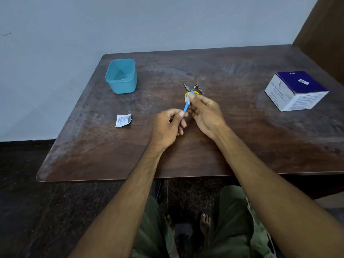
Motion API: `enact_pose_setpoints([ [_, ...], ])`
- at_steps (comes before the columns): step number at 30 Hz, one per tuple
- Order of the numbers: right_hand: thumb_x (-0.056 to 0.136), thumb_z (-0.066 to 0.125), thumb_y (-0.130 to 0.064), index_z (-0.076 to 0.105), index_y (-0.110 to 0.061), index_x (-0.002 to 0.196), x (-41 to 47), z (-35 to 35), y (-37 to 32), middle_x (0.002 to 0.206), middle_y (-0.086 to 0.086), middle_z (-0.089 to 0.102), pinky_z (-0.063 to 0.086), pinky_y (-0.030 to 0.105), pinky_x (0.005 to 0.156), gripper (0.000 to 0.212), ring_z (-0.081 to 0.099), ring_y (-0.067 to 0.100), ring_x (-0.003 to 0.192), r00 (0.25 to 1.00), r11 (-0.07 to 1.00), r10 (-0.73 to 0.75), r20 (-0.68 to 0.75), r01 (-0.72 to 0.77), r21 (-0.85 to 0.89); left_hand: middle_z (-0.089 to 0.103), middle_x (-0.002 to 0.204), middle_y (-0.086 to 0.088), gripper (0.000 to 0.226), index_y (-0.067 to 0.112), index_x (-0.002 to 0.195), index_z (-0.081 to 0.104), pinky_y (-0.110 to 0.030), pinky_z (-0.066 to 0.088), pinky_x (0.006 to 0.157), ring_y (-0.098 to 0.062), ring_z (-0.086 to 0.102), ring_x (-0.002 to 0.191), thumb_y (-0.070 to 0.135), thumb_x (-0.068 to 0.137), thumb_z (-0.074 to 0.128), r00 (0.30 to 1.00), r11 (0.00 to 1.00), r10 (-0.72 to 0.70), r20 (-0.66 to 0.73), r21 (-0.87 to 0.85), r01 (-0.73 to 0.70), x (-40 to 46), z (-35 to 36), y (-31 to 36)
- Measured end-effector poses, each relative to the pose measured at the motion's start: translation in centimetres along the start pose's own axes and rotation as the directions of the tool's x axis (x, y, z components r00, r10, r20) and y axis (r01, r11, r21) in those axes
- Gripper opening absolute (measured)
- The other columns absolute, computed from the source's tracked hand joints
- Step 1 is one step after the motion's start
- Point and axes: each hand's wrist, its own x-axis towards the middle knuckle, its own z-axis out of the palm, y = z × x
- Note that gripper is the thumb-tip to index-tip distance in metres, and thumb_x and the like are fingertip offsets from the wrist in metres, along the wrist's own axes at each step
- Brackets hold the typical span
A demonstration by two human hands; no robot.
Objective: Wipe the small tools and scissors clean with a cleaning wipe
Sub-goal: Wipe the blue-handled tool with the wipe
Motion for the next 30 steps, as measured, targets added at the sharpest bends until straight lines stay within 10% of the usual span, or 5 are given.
enact_pose_setpoints([
  [30, 0.086, 0.07, -0.021, 0.071, -0.011, 0.073, 1.1, 0.8, -0.2, 0.076, 0.003, 0.064, 0.045, 0.022, 0.063, 0.017, 0.051, 0.009, 0.063, 0.99, 0.985, -0.032, -0.138, 0.008, -0.171, 0.066, 0.064, -0.009, 0.011, 0.0, 0.086, 0.067, -0.02, 0.05, 0.048, -0.013, 0.061, 0.047, 0.01, 0.09, 0.066, 0.993, 0.999, -0.038, -0.112, -0.04, 0.033, 0.1, 0.0, 0.1],
])
